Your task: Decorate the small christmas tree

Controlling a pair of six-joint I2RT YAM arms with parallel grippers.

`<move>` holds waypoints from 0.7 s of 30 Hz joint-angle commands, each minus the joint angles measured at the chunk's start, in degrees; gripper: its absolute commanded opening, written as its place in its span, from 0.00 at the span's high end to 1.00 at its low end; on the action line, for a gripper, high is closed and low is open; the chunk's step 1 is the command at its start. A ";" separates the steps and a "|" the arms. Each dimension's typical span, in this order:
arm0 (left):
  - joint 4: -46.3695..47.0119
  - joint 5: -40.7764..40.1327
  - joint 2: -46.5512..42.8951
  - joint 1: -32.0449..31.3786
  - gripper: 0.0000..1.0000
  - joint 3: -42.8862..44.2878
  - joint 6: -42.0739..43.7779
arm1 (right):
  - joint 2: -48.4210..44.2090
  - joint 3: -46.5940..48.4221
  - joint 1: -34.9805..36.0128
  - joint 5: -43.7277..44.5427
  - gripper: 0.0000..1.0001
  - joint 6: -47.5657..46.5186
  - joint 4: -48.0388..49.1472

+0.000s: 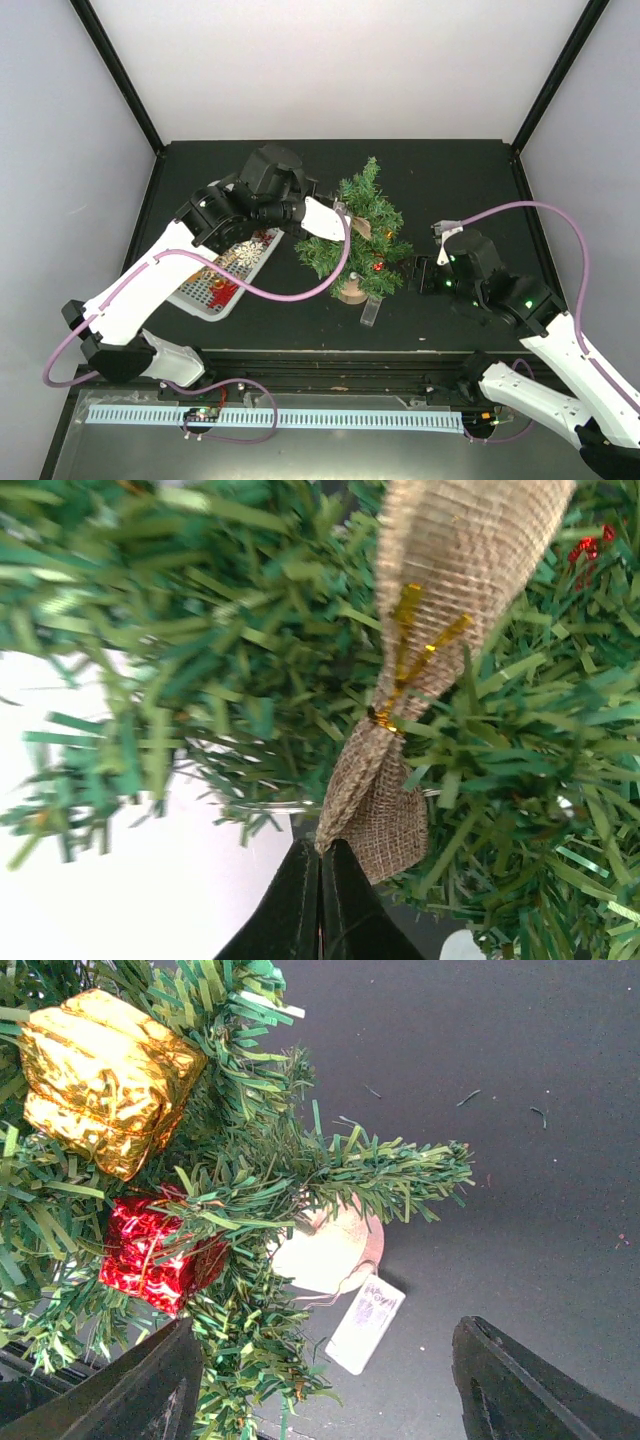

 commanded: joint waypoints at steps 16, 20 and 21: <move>7.31 -9.04 -0.89 0.70 0.44 1.41 -2.49 | -1.40 0.17 -0.28 -0.05 0.30 -0.18 0.47; 6.35 -7.86 -2.60 1.50 0.37 1.48 -3.76 | -1.76 0.74 -0.29 0.10 0.29 -0.30 -0.17; 6.02 -7.75 -2.97 1.67 0.35 1.34 -4.00 | -1.82 0.81 -0.25 0.22 0.29 -0.26 -0.28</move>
